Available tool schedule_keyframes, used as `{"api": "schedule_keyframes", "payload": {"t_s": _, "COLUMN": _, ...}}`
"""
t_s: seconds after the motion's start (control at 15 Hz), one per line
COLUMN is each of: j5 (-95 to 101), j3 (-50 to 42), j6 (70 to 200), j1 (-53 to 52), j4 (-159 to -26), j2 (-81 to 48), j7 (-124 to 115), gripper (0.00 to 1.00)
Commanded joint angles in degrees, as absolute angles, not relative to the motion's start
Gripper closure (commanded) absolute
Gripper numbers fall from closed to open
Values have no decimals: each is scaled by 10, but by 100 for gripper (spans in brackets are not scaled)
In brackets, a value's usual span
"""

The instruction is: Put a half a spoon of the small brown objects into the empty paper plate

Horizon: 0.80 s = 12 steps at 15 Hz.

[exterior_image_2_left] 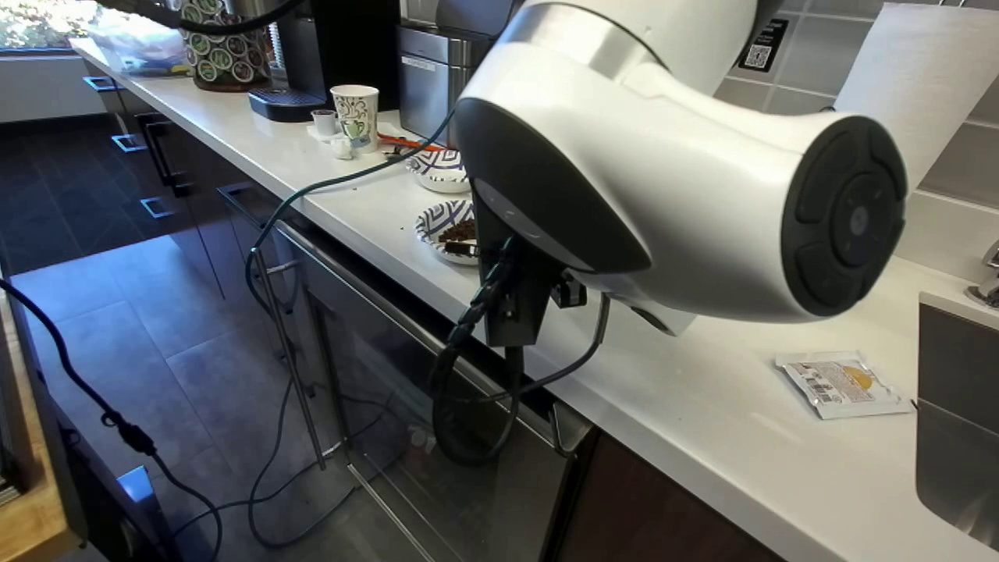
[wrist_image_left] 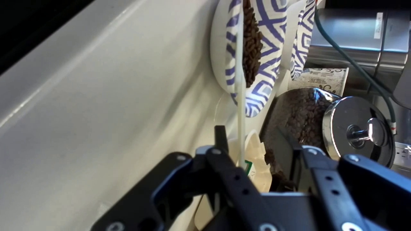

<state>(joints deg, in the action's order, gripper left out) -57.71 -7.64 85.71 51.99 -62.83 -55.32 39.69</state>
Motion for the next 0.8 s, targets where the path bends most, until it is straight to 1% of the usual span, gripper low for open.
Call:
{"api": "schedule_keyframes", "payload": {"t_s": 0.0, "j5": -572, "j3": -78, "j6": 860, "j1": 517, "j4": -628, "j2": -554, "j7": 409, "gripper": 53}}
{"api": "schedule_keyframes", "payload": {"t_s": 0.07, "j5": -573, "j3": -78, "j6": 863, "j1": 515, "j4": -631, "j2": -552, "j7": 409, "gripper": 51}}
{"api": "schedule_keyframes", "payload": {"t_s": 0.13, "j5": -576, "j3": -78, "j6": 870, "j1": 513, "j4": -634, "j2": -551, "j7": 409, "gripper": 53}}
{"api": "schedule_keyframes", "payload": {"t_s": 0.2, "j5": -580, "j3": -76, "j6": 874, "j1": 511, "j4": -635, "j2": -549, "j7": 406, "gripper": 52}}
{"api": "schedule_keyframes", "payload": {"t_s": 0.4, "j5": -584, "j3": -75, "j6": 882, "j1": 508, "j4": -633, "j2": -550, "j7": 403, "gripper": 55}}
{"api": "schedule_keyframes", "payload": {"t_s": 0.53, "j5": -584, "j3": -75, "j6": 882, "j1": 505, "j4": -632, "j2": -549, "j7": 403, "gripper": 61}}
{"api": "schedule_keyframes", "payload": {"t_s": 0.6, "j5": -584, "j3": -75, "j6": 882, "j1": 504, "j4": -632, "j2": -549, "j7": 403, "gripper": 65}}
{"api": "schedule_keyframes", "payload": {"t_s": 0.67, "j5": -584, "j3": -75, "j6": 883, "j1": 503, "j4": -632, "j2": -549, "j7": 403, "gripper": 79}}
{"api": "schedule_keyframes", "payload": {"t_s": 0.73, "j5": -583, "j3": -75, "j6": 883, "j1": 502, "j4": -631, "j2": -550, "j7": 402, "gripper": 90}}
